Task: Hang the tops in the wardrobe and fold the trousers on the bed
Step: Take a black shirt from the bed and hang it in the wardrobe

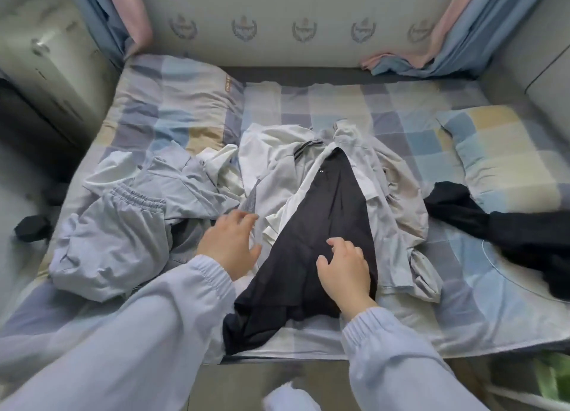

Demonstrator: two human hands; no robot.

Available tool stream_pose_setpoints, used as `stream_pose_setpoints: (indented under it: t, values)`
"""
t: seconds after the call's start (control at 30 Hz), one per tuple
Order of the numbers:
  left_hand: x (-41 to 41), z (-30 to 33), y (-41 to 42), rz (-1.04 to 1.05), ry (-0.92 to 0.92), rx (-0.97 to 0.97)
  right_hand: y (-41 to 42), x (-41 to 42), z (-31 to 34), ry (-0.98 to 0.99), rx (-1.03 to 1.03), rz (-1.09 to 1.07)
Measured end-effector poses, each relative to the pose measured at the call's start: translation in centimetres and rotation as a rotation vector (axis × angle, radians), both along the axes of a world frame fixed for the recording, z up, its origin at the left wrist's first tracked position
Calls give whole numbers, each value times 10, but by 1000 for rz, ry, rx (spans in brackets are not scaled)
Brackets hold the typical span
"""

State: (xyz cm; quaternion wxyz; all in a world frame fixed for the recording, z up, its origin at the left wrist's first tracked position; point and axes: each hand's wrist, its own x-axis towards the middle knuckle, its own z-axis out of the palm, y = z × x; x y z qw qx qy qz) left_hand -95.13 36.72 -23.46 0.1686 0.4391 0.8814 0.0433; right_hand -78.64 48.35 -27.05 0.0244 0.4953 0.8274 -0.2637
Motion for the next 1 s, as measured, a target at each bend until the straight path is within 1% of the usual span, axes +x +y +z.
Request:
stream_pose_setpoints:
  t: [0.13, 0.27, 0.33, 0.5, 0.6, 0.7, 0.8, 0.87, 0.93, 1.0]
  values:
    - [-41, -52, 83, -7, -24, -62, 75, -24, -64, -74, -45, -75]
    - [-63, -121, 142, -24, -59, -155, 128, -33, -130, -168, -117, -119]
    - [-69, -159, 163, -25, -93, -179, 150, -35, -162, -199, -141, -134]
    - [-73, -254, 195, 33, -267, -182, 202, -43, -236, -238, -181, -166]
    - [-71, -296, 205, 132, -358, -170, 217, -53, -267, -195, -235, -234]
    - [-68, -319, 218, 305, -460, -93, 222, -65, -287, -73, -245, -298]
    - [-66, -328, 231, 388, -547, -61, 222, -81, -294, -62, -196, -280]
    - [-60, -325, 239, 433, -740, 1, 221, -90, -295, -67, -198, -273]
    - [-48, -311, 243, 397, -865, 79, 221, -99, -291, 8, -308, -330]
    - [-31, -290, 244, 238, -898, 71, 225, -109, -276, 179, -516, -479]
